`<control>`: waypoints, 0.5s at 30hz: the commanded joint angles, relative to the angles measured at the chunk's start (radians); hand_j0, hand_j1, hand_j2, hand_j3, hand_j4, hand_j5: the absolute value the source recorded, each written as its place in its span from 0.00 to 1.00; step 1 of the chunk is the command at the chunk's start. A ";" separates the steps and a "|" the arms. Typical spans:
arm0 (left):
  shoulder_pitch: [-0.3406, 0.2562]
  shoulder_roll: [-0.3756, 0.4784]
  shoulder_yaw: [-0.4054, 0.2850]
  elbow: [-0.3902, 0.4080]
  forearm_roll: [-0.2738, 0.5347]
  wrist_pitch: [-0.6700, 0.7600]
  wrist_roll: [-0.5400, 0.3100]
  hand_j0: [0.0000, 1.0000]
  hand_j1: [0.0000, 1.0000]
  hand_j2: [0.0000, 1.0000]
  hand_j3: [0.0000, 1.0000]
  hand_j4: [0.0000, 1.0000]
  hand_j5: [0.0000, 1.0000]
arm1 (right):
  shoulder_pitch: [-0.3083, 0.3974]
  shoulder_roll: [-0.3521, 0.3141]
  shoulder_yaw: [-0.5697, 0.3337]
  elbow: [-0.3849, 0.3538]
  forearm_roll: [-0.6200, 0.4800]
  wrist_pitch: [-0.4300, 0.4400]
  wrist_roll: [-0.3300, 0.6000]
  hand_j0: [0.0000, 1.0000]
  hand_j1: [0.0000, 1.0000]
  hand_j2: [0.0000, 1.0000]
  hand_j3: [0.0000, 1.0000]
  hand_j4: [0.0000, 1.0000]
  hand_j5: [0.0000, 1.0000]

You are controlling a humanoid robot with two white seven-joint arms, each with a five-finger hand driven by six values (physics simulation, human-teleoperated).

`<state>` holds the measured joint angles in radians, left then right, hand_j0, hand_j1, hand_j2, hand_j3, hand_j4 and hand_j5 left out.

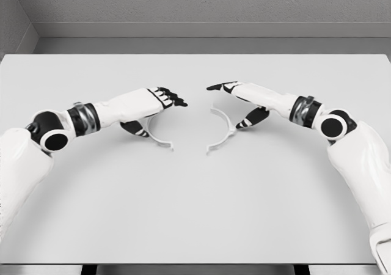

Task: Assemble PVC drainage pipe clamps

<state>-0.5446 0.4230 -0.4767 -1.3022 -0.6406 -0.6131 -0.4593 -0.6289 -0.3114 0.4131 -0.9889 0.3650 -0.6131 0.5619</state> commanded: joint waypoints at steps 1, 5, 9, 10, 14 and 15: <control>-0.002 -0.016 0.000 0.000 -0.002 0.002 0.001 1.00 1.00 1.00 1.00 1.00 1.00 | 0.000 0.009 0.001 -0.001 -0.003 0.002 0.000 1.00 1.00 1.00 1.00 1.00 1.00; -0.009 -0.020 -0.011 0.000 -0.005 0.002 0.001 1.00 1.00 1.00 1.00 1.00 1.00 | -0.003 0.012 0.021 -0.001 -0.003 0.002 0.000 1.00 1.00 1.00 1.00 1.00 1.00; 0.005 0.046 -0.002 -0.002 -0.002 0.002 0.001 1.00 1.00 1.00 1.00 1.00 1.00 | -0.005 0.021 0.023 -0.001 -0.003 0.002 0.000 1.00 1.00 1.00 1.00 1.00 1.00; 0.006 0.074 0.001 -0.005 -0.001 0.002 0.001 1.00 1.00 1.00 1.00 1.00 1.00 | -0.005 0.021 0.023 -0.001 -0.003 0.002 0.000 1.00 1.00 1.00 1.00 1.00 1.00; -0.006 0.128 0.009 -0.002 -0.004 0.002 0.001 1.00 1.00 1.00 1.00 1.00 1.00 | -0.009 0.025 0.030 -0.001 -0.003 0.002 0.000 1.00 1.00 1.00 1.00 1.00 1.00; -0.009 0.120 0.018 0.000 -0.005 0.002 0.001 1.00 1.00 1.00 1.00 1.00 1.00 | -0.009 0.025 0.033 -0.001 -0.003 0.002 0.000 1.00 1.00 1.00 1.00 1.00 1.00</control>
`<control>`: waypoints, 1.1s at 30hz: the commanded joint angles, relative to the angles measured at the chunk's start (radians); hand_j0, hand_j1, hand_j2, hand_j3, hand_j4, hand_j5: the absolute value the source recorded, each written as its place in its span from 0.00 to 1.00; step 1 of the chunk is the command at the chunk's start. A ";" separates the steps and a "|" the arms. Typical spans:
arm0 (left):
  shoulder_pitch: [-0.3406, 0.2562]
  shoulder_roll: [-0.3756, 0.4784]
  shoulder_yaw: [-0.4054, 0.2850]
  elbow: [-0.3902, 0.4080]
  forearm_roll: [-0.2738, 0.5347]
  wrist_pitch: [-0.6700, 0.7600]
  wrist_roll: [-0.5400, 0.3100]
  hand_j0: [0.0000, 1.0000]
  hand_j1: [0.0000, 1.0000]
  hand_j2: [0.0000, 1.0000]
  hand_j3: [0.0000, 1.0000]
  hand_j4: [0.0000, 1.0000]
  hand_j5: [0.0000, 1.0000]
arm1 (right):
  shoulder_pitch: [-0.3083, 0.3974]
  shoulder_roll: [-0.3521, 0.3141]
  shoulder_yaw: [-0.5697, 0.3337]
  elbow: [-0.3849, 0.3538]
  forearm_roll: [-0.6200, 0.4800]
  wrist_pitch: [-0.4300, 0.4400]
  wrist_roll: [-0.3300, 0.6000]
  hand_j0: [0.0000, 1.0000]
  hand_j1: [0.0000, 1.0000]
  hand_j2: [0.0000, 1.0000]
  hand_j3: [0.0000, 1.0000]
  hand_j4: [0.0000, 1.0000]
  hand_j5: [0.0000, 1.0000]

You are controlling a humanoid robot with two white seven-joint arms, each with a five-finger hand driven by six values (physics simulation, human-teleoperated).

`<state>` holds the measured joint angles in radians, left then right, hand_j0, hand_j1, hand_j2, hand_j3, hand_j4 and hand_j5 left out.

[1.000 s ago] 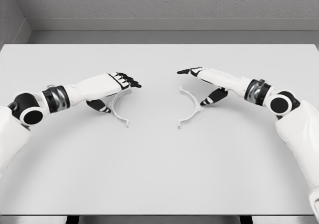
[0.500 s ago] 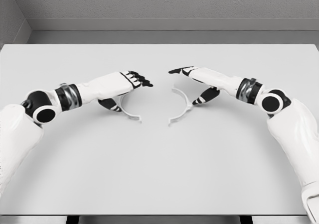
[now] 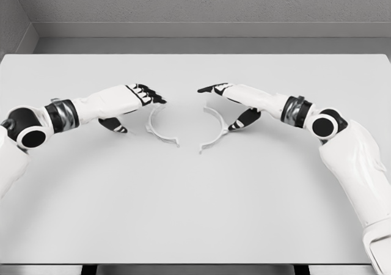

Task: Assemble PVC drainage pipe clamps

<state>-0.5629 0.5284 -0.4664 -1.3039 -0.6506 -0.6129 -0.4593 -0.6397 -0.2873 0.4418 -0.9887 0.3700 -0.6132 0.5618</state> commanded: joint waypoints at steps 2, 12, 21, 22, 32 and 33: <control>-0.012 -0.013 0.011 0.002 0.003 0.002 0.001 1.00 1.00 1.00 1.00 1.00 1.00 | -0.002 0.008 0.009 -0.002 -0.008 0.002 0.000 1.00 1.00 1.00 1.00 1.00 1.00; -0.026 -0.071 0.009 0.017 -0.020 0.002 -0.001 1.00 1.00 1.00 1.00 1.00 1.00 | -0.012 0.022 0.026 -0.002 -0.008 0.002 0.000 1.00 1.00 1.00 1.00 1.00 1.00; -0.046 0.076 0.178 0.095 -0.020 0.002 0.001 1.00 1.00 1.00 1.00 1.00 1.00 | -0.018 0.042 0.038 -0.001 -0.008 0.002 0.000 1.00 1.00 1.00 1.00 1.00 1.00; -0.046 0.076 0.178 0.095 -0.020 0.002 0.001 1.00 1.00 1.00 1.00 1.00 1.00 | -0.020 0.042 0.038 -0.001 -0.008 0.002 0.000 1.00 1.00 1.00 1.00 1.00 1.00; -0.040 0.074 0.180 0.094 -0.017 0.002 0.001 1.00 1.00 1.00 1.00 1.00 1.00 | -0.014 0.031 0.038 -0.004 0.000 0.002 0.000 1.00 1.00 1.00 1.00 1.00 1.00; -0.040 0.074 0.178 0.094 -0.017 0.002 0.001 1.00 1.00 1.00 1.00 1.00 1.00 | -0.014 0.028 0.037 -0.005 0.000 0.002 -0.002 1.00 1.00 1.00 1.00 1.00 1.00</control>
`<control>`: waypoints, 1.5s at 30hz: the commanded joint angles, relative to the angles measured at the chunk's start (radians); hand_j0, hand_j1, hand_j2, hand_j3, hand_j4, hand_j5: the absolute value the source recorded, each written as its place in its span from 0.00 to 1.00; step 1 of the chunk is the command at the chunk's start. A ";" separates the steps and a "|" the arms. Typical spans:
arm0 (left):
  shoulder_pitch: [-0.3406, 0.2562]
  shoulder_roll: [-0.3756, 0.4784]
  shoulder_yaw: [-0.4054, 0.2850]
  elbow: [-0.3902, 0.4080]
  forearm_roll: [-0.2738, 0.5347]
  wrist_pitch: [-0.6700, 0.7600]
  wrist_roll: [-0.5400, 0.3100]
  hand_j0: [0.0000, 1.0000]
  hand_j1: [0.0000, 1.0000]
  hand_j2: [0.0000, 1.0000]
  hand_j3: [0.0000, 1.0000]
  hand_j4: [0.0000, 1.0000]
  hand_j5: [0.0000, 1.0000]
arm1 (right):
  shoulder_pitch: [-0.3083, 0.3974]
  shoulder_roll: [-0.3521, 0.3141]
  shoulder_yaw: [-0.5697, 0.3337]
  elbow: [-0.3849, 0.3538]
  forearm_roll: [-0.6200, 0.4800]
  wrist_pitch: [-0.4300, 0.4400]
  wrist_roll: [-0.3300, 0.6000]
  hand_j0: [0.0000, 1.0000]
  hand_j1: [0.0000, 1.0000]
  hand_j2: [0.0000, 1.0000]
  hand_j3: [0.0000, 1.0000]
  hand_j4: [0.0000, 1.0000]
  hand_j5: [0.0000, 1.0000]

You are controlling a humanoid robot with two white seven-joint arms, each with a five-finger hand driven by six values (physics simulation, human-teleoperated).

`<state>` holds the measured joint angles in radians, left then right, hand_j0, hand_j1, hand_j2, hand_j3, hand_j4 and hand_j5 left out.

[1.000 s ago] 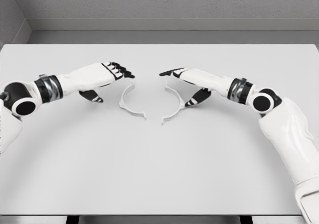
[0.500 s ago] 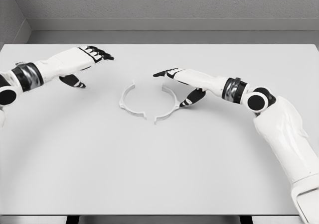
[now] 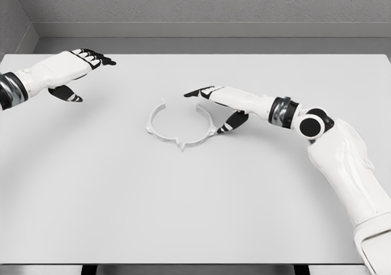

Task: Assemble PVC drainage pipe clamps

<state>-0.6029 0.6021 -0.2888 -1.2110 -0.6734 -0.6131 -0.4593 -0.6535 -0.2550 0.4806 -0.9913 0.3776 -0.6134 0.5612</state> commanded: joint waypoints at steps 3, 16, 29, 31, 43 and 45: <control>0.000 0.001 0.000 0.001 0.006 0.002 0.001 1.00 1.00 1.00 1.00 1.00 1.00 | -0.002 -0.006 -0.008 -0.003 -0.008 0.003 -0.001 1.00 1.00 1.00 1.00 1.00 1.00; 0.000 -0.045 -0.021 -0.010 0.009 0.002 0.001 1.00 1.00 1.00 1.00 1.00 1.00 | 0.034 -0.053 0.036 -0.104 -0.008 0.003 -0.003 1.00 1.00 1.00 1.00 1.00 1.00; -0.008 -0.042 -0.007 -0.025 0.009 0.002 0.001 1.00 1.00 1.00 1.00 1.00 1.00 | 0.025 -0.152 -0.122 -0.118 -0.013 0.003 -0.003 1.00 1.00 1.00 1.00 1.00 1.00; -0.009 -0.105 -0.035 -0.025 0.009 0.002 0.001 1.00 1.00 1.00 1.00 1.00 1.00 | 0.017 -0.159 -0.178 -0.086 -0.011 0.003 -0.003 1.00 1.00 1.00 1.00 1.00 1.00; -0.029 -0.226 -0.156 -0.025 0.002 0.002 -0.001 1.00 1.00 1.00 1.00 1.00 1.00 | 0.029 -0.274 -0.238 -0.079 -0.017 0.003 -0.006 1.00 1.00 1.00 1.00 1.00 1.00; -0.032 -0.223 -0.155 -0.025 0.000 0.002 -0.001 1.00 1.00 1.00 1.00 1.00 1.00 | 0.031 -0.274 -0.237 -0.084 -0.019 0.003 -0.006 1.00 1.00 1.00 1.00 1.00 1.00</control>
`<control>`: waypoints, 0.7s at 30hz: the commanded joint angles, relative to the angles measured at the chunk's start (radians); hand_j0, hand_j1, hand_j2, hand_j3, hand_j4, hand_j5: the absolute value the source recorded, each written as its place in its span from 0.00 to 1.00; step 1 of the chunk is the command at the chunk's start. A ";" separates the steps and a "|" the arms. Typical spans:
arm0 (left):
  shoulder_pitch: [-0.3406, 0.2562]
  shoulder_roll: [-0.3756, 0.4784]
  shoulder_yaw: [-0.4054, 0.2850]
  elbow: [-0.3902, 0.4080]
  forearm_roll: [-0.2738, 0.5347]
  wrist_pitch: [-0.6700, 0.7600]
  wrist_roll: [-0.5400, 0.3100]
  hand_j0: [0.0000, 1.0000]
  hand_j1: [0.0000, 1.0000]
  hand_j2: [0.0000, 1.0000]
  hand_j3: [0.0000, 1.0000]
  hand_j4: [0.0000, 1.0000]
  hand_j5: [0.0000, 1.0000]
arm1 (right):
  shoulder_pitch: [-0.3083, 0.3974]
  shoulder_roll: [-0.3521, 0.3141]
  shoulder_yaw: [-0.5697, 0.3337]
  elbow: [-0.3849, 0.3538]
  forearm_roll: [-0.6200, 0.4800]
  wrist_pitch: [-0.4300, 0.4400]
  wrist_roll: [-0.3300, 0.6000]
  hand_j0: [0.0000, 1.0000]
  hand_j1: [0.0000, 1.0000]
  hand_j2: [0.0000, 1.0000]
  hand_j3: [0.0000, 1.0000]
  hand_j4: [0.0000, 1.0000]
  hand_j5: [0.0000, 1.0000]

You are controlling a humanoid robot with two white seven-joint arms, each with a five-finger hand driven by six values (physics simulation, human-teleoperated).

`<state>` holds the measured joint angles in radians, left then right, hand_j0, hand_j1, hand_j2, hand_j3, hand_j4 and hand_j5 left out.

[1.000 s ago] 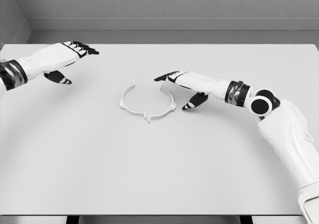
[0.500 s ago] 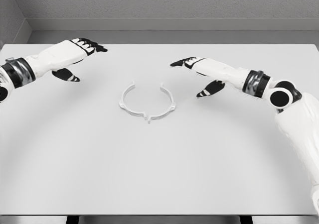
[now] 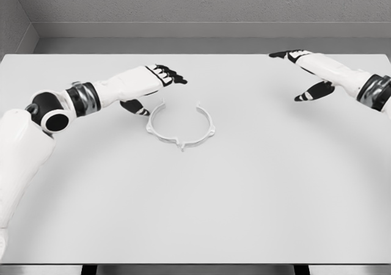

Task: Assemble PVC drainage pipe clamps

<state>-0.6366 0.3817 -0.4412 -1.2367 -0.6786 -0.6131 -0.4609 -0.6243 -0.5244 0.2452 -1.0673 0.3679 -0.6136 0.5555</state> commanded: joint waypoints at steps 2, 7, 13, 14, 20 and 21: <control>-0.002 -0.001 -0.001 0.003 -0.001 0.002 0.001 1.00 1.00 1.00 1.00 1.00 1.00 | -0.006 -0.025 -0.001 -0.008 -0.011 0.003 -0.009 1.00 1.00 1.00 1.00 1.00 1.00; -0.011 0.043 0.068 0.014 -0.018 0.002 -0.019 1.00 1.00 1.00 1.00 1.00 1.00 | 0.000 -0.019 -0.003 -0.008 -0.007 0.003 0.001 1.00 1.00 1.00 1.00 1.00 1.00; -0.006 -0.010 0.061 0.060 -0.093 0.002 -0.021 1.00 1.00 1.00 1.00 1.00 1.00 | 0.002 -0.013 -0.001 -0.008 -0.006 0.003 0.003 1.00 1.00 1.00 1.00 1.00 1.00; -0.006 -0.020 0.061 0.069 -0.102 0.002 -0.021 1.00 1.00 1.00 1.00 1.00 1.00 | 0.000 -0.011 -0.001 -0.008 -0.006 0.003 0.003 1.00 1.00 1.00 1.00 1.00 1.00; -0.006 -0.037 0.058 0.094 -0.122 0.002 -0.019 1.00 1.00 1.00 1.00 1.00 1.00 | 0.002 -0.017 0.000 -0.006 -0.007 0.003 0.003 1.00 1.00 1.00 1.00 1.00 1.00; -0.006 -0.037 0.058 0.094 -0.122 0.002 -0.019 1.00 1.00 1.00 1.00 1.00 1.00 | 0.003 -0.016 0.002 -0.006 -0.007 0.003 0.003 1.00 1.00 1.00 1.00 1.00 1.00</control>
<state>-0.6427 0.3500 -0.3839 -1.1493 -0.7998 -0.6133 -0.4811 -0.6213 -0.5395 0.2467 -1.0727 0.3685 -0.6136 0.5588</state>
